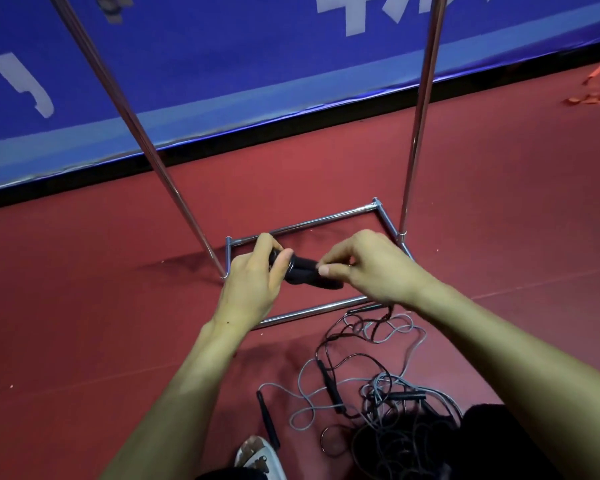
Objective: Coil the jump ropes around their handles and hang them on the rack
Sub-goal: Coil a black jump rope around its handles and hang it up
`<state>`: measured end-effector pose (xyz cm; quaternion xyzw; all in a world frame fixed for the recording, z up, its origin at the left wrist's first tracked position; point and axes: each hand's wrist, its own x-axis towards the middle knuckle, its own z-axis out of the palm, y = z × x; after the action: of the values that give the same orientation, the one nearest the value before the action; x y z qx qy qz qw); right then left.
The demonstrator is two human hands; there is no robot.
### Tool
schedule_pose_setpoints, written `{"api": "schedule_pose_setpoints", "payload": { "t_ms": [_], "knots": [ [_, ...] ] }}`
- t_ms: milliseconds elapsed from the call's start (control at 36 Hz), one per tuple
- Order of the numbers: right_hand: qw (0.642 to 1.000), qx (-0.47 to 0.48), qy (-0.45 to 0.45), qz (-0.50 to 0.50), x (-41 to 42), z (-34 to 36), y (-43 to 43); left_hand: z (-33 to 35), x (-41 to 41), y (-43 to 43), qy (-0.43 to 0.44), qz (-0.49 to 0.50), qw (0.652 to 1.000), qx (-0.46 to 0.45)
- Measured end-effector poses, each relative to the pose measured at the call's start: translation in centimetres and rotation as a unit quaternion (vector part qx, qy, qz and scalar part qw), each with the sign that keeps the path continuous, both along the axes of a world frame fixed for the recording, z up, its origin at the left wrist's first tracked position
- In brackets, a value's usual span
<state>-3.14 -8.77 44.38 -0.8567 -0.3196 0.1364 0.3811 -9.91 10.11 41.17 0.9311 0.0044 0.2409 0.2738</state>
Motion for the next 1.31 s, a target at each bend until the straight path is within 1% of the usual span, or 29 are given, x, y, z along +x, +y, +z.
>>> {"api": "schedule_pose_setpoints", "payload": {
  "t_ms": [111,194,278,361,472,528,583,667,722,778,833,889,944,1028,1083,1139,1222,1306],
  "knots": [
    [0.995,0.082,-0.016,0.046,0.8,0.4,-0.4,0.1,-0.1,-0.4,0.045,-0.030,0.998,-0.017],
    [0.991,0.107,-0.003,0.081,1.8,0.5,-1.0,0.6,-0.2,-0.6,0.076,-0.056,0.994,-0.064],
    [0.987,0.086,0.023,0.130,2.3,0.5,-1.5,1.0,-0.4,-0.3,0.086,-0.078,0.989,-0.093],
    [0.984,0.074,0.005,0.164,2.5,0.3,-1.5,1.1,-0.7,0.2,0.111,-0.096,0.984,-0.099],
    [0.980,0.076,-0.024,0.182,2.9,0.0,-1.2,1.4,-1.0,-0.1,0.145,-0.129,0.968,-0.157],
    [0.979,0.074,-0.037,0.184,3.0,0.0,-1.1,1.5,-1.2,-0.3,0.147,-0.137,0.960,-0.196],
    [0.982,0.069,-0.030,0.173,3.1,-0.1,-1.0,1.6,-1.3,-0.5,0.144,-0.142,0.953,-0.224],
    [0.983,0.069,0.001,0.172,3.0,0.1,-1.1,1.7,-1.4,-0.9,0.140,-0.151,0.944,-0.256],
    [0.977,0.103,0.051,0.179,3.1,0.1,-1.3,1.8,-1.5,-1.2,0.138,-0.156,0.932,-0.298],
    [0.964,0.162,0.127,0.168,3.1,-0.1,-1.3,2.0,-1.6,-1.5,0.132,-0.164,0.909,-0.360],
    [0.946,0.212,0.186,0.159,3.0,-0.4,-1.2,2.1,-1.5,-1.6,0.127,-0.173,0.891,-0.400],
    [0.929,0.244,0.227,0.164,3.0,-0.7,-1.0,2.1,-1.5,-1.6,0.124,-0.176,0.879,-0.425],
    [0.914,0.254,0.253,0.188,3.2,-0.8,-1.3,2.0,-1.4,-1.6,0.123,-0.174,0.874,-0.437],
    [0.906,0.237,0.246,0.249,3.5,-0.3,-1.9,2.0,-1.4,-1.4,0.127,-0.153,0.878,-0.434],
    [0.915,0.225,0.223,0.250,3.5,0.0,-2.1,2.0,-1.5,-1.3,0.134,-0.142,0.880,-0.432],
    [0.924,0.225,0.203,0.232,3.4,0.2,-2.0,2.0,-1.5,-1.3,0.139,-0.145,0.882,-0.426],
    [0.938,0.249,0.156,0.186,3.1,0.2,-1.5,2.1,-1.6,-1.7,0.141,-0.149,0.887,-0.415],
    [0.939,0.281,0.123,0.154,2.9,0.0,-0.9,2.3,-1.8,-2.5,0.119,-0.176,0.869,-0.447]
  ]
}}
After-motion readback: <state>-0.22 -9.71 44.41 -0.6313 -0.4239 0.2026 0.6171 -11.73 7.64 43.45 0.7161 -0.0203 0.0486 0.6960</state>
